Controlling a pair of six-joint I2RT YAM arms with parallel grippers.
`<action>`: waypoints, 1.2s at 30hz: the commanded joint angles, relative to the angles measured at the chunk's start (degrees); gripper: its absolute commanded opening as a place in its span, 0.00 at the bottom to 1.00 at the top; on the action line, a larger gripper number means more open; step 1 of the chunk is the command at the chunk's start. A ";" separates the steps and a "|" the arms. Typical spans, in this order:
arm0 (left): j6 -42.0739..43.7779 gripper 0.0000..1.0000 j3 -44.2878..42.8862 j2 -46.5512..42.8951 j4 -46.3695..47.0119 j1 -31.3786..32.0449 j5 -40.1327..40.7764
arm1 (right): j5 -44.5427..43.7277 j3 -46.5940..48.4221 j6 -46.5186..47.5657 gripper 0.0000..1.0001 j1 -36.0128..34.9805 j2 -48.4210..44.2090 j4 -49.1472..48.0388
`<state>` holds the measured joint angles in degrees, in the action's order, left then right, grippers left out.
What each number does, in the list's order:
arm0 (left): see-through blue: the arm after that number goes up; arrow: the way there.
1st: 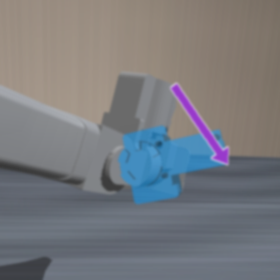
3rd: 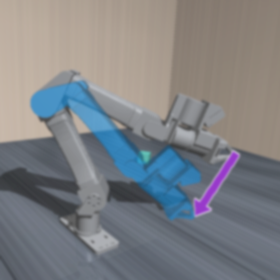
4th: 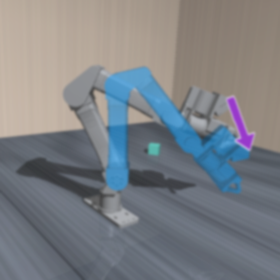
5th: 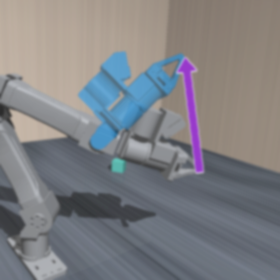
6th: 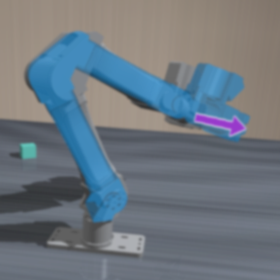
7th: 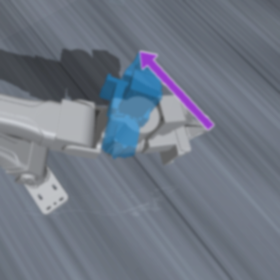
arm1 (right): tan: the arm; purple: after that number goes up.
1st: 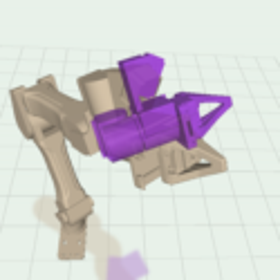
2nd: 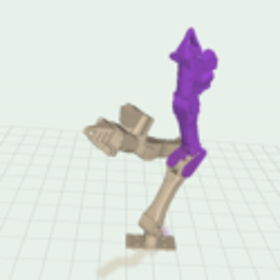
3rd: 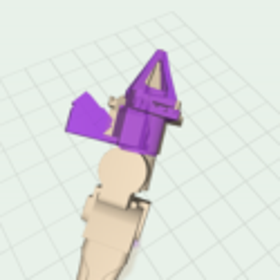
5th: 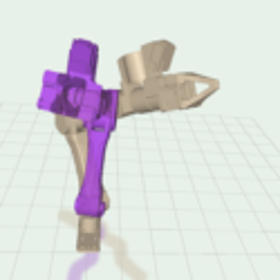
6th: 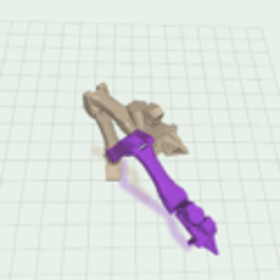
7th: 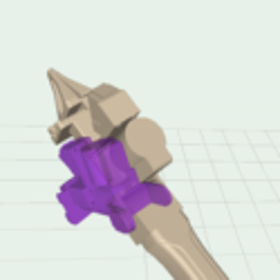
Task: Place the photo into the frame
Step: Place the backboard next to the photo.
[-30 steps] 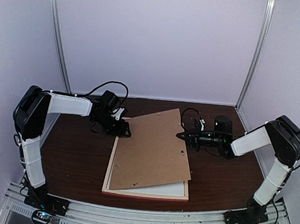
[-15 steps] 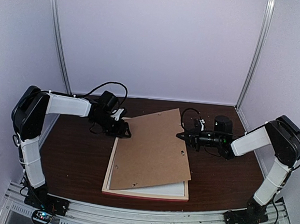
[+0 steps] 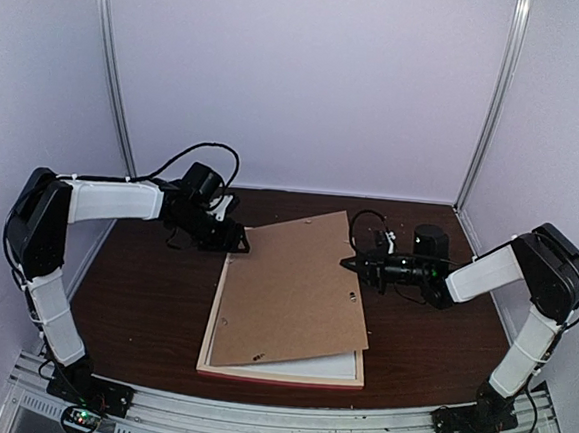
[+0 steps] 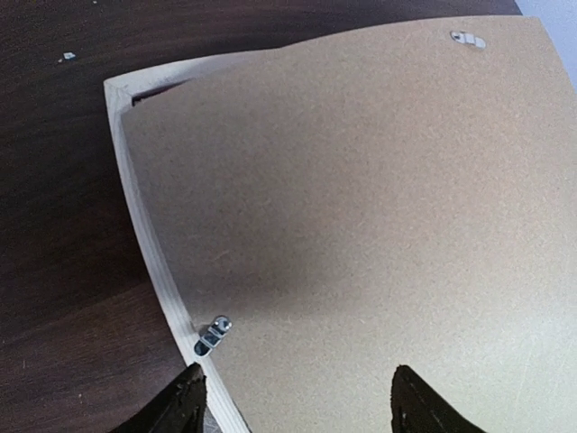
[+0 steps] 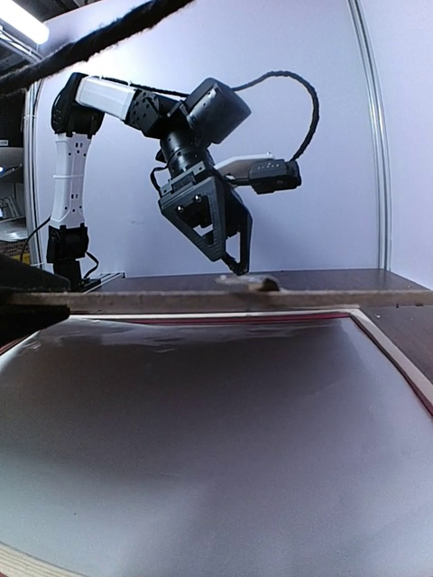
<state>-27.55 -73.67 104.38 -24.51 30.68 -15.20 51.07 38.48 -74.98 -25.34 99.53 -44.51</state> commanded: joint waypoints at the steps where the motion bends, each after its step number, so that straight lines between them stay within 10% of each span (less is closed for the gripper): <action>1: 0.21 0.71 -0.17 -2.65 -0.94 -0.27 3.06 | 0.33 -0.66 -0.34 0.00 0.10 -2.68 -5.11; 36: 0.74 0.71 2.04 -1.05 -1.06 -0.27 4.52 | -1.15 -3.18 -0.83 0.00 0.73 -2.70 -8.22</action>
<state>-27.49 -72.31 102.91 -26.87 30.68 -11.31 49.98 35.27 -75.02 -24.73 97.97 -46.65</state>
